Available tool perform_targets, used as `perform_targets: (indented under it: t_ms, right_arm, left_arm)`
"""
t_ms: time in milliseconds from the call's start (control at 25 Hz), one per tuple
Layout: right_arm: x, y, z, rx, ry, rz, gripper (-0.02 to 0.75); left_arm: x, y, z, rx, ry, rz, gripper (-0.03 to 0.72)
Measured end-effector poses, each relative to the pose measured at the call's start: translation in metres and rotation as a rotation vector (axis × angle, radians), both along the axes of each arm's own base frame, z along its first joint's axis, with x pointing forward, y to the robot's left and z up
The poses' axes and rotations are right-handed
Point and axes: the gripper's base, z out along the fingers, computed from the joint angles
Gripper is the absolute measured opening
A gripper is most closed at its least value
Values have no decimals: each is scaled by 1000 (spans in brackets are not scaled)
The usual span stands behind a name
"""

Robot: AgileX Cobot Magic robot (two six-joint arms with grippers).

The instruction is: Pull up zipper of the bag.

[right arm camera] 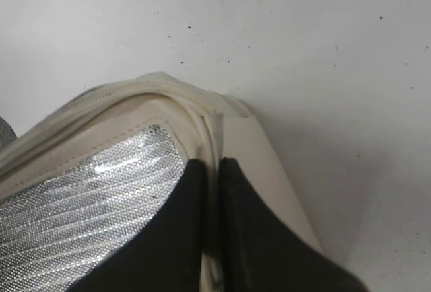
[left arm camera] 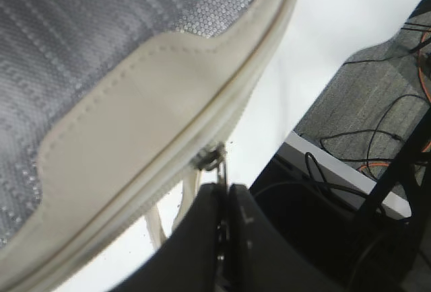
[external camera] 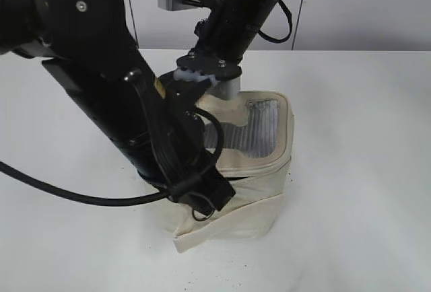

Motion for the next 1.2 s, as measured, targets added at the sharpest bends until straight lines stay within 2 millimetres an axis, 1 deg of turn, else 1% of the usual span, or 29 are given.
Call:
perform_targets:
  t_ms: [80,120,200,240,280,360,440,480,560,640,680,760,840,920,1000,1040,1120,1200]
  right_arm:
    - [0,0,0,-1,10,-18,43]
    - [0,0,0,-2,16,-28,64]
    - [0,-1,3,-4,17,-44,152]
    - [0,-1,5,-7,13,-53,221]
    - [0,-3,8,-16,3,-63,293]
    - [0,-8,17,-41,-28,-80,402]
    - [2,-18,29,-64,-65,-110,461]
    - [3,-23,37,-74,-86,-128,472]
    - [5,-36,50,-81,-112,-173,484]
    - [8,-50,63,-74,-128,-222,489]
    - [9,-59,67,-78,-129,-245,491]
    - [7,-78,75,-84,-135,-285,491]
    - [3,-95,77,-98,-119,-318,491]
    - [-6,-111,81,-110,-106,-343,491]
    - [-15,-126,80,-126,-78,-368,491]
    - [-20,-133,82,-129,-73,-382,491]
    - [-32,-147,79,-143,-43,-404,491]
    - [-47,-160,78,-154,-17,-427,491]
  left_arm:
    - [-1,0,0,9,9,1,4]
    - [-2,1,-1,14,14,0,10]
    - [-3,2,0,28,22,-8,47]
    - [-4,3,0,41,29,-17,75]
    - [-6,5,2,47,26,-25,120]
    - [-6,10,8,64,-5,-31,228]
    - [-6,15,16,79,-63,-42,321]
    - [-5,18,21,86,-93,-50,358]
    - [-4,24,31,93,-170,-63,407]
    - [2,30,37,91,-230,-56,427]
    - [6,32,40,90,-245,-45,430]
    - [18,38,44,83,-271,-6,436]
    - [34,42,50,68,-301,37,438]
    - [49,45,57,46,-342,48,438]
    - [61,44,62,21,-371,30,438]
    - [68,41,64,6,-379,20,438]
    - [80,35,65,-16,-386,2,439]
    - [94,26,62,-24,-394,-24,440]
